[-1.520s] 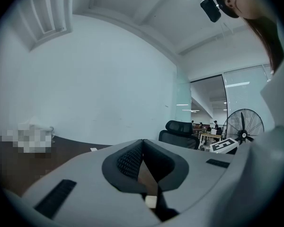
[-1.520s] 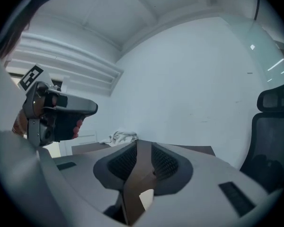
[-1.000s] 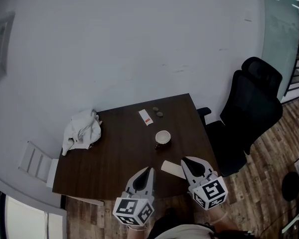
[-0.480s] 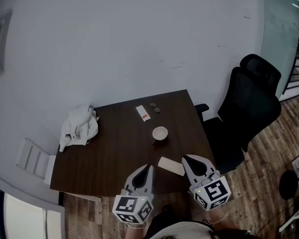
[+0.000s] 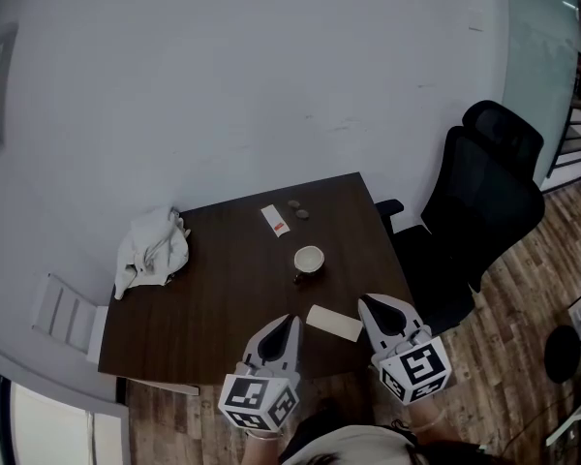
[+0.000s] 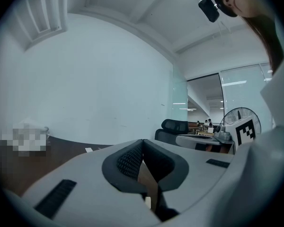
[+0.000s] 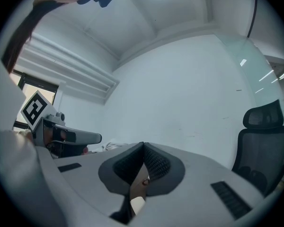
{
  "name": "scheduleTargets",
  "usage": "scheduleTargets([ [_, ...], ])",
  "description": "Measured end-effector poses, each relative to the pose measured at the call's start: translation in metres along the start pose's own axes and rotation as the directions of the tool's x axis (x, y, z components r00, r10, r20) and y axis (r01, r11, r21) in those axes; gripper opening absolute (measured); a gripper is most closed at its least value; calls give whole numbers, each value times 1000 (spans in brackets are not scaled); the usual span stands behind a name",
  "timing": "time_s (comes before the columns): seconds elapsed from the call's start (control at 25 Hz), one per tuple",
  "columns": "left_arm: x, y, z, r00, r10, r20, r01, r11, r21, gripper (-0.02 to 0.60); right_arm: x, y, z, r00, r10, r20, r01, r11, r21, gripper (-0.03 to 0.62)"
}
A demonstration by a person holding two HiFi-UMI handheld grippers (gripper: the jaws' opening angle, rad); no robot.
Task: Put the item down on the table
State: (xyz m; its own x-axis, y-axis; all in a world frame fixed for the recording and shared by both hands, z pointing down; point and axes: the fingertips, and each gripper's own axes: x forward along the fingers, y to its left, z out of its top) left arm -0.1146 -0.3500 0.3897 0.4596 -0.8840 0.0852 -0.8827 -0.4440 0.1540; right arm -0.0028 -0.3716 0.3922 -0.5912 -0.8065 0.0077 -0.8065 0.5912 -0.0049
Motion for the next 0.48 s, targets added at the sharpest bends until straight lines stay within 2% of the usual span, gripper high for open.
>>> scheduleTargets([
  [0.48,1,0,-5,1000,-22,-10,22,1000,-8,18,9,0,-2,1000,-15,-2,15,1000,-2,8],
])
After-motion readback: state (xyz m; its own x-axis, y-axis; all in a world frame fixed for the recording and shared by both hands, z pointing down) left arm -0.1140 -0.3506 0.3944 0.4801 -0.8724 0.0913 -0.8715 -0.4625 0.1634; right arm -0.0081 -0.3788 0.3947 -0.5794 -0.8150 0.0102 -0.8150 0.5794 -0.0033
